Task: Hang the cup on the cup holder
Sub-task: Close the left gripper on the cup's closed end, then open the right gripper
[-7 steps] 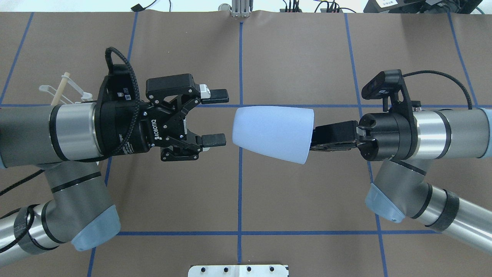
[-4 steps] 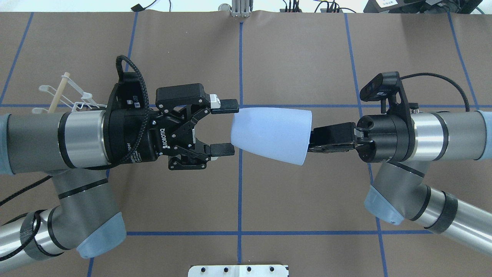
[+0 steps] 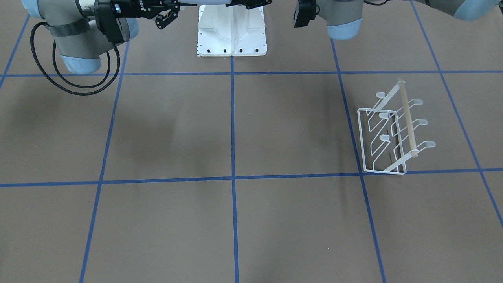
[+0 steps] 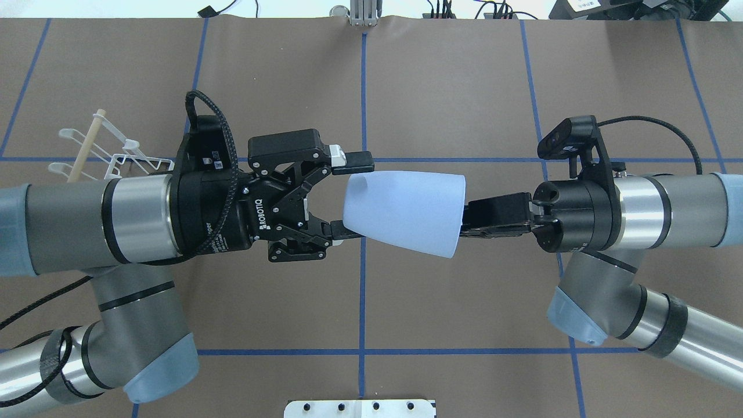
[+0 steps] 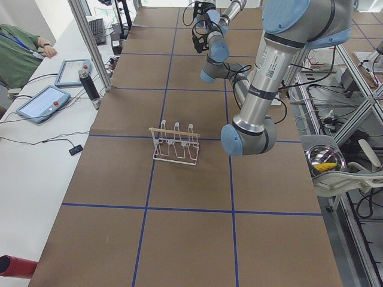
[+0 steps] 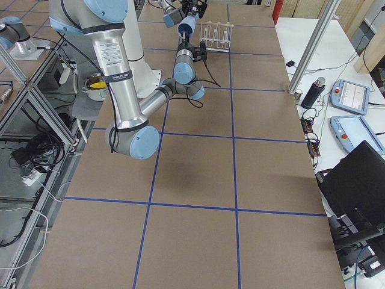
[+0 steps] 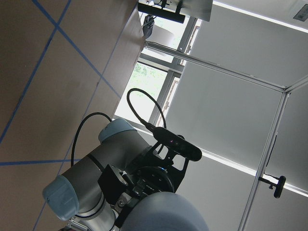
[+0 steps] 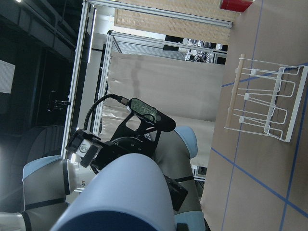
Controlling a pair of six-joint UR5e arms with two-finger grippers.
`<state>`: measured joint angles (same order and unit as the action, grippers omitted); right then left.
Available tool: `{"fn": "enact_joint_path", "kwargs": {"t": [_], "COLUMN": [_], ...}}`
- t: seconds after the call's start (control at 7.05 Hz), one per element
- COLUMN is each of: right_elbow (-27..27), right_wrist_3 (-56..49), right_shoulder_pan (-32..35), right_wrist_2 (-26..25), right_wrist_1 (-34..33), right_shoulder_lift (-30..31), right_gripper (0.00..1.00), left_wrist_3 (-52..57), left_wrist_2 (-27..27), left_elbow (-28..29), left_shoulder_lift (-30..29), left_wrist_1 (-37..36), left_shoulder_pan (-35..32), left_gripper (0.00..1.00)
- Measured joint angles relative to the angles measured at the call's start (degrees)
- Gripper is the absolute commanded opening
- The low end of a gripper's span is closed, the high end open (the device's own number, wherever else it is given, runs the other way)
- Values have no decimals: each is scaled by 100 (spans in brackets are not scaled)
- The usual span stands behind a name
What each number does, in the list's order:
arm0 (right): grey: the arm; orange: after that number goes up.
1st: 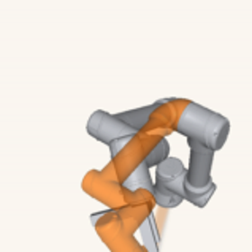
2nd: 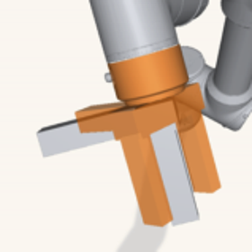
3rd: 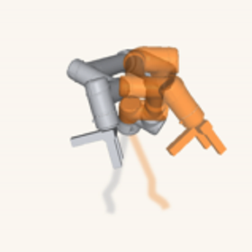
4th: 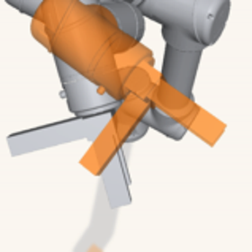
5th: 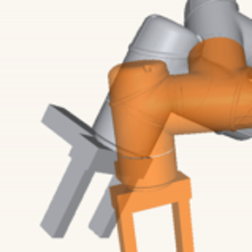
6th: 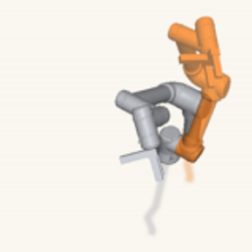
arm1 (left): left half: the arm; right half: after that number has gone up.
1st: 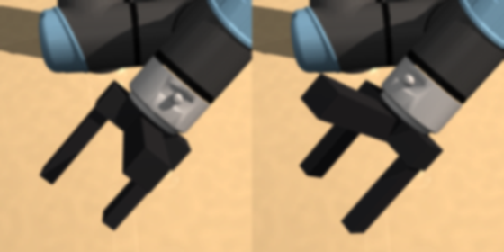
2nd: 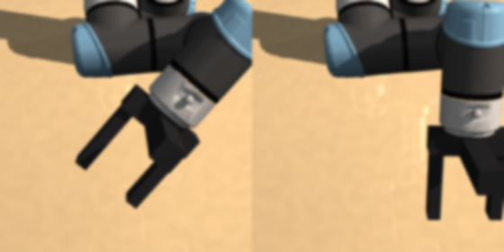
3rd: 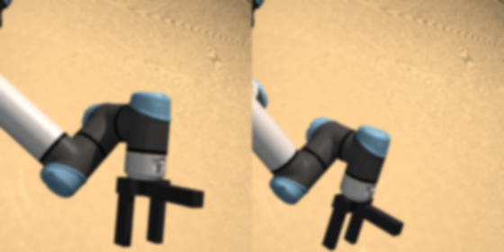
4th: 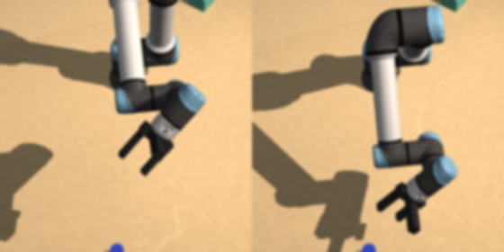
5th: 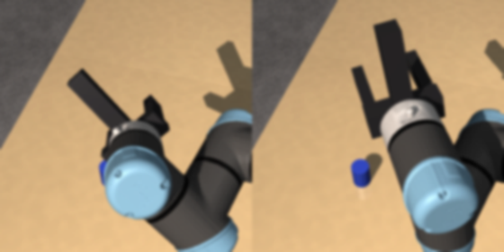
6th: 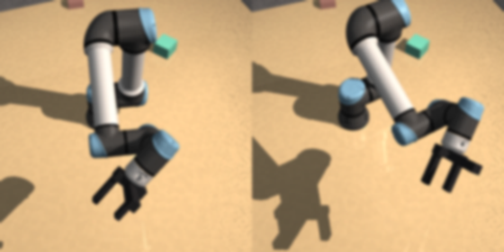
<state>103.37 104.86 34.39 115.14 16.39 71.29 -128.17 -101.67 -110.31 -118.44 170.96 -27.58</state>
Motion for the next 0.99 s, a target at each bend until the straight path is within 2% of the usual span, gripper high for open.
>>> {"fn": "enact_joint_path", "kwargs": {"t": [0.14,0.28,0.43,0.57,0.71,0.85,0.99], "right_elbow": [2,2,-2,-9,-9,-20,-41], "right_wrist_3": [-1,-1,-3,-9,-13,-10,0], "right_shoulder_pan": [-14,-29,-35,-44,-49,-48,-42], "right_wrist_2": [0,-1,-5,-31,-87,-136,-201], "right_wrist_1": [2,4,8,9,10,8,-7], "right_shoulder_lift": [1,4,6,6,8,9,29], "right_gripper": [0,0,0,4,46,99,100], "left_wrist_3": [8,10,16,9,-15,-26,-33], "left_wrist_2": [40,51,49,42,31,13,-1], "left_elbow": [0,-1,-3,-19,-28,-31,-86], "left_shoulder_lift": [-21,-26,-22,-14,-3,14,33], "left_wrist_1": [-1,-1,6,33,47,69,84], "left_shoulder_pan": [40,59,65,66,66,67,72], "left_gripper": [77,50,14,0,0,0,0]}}
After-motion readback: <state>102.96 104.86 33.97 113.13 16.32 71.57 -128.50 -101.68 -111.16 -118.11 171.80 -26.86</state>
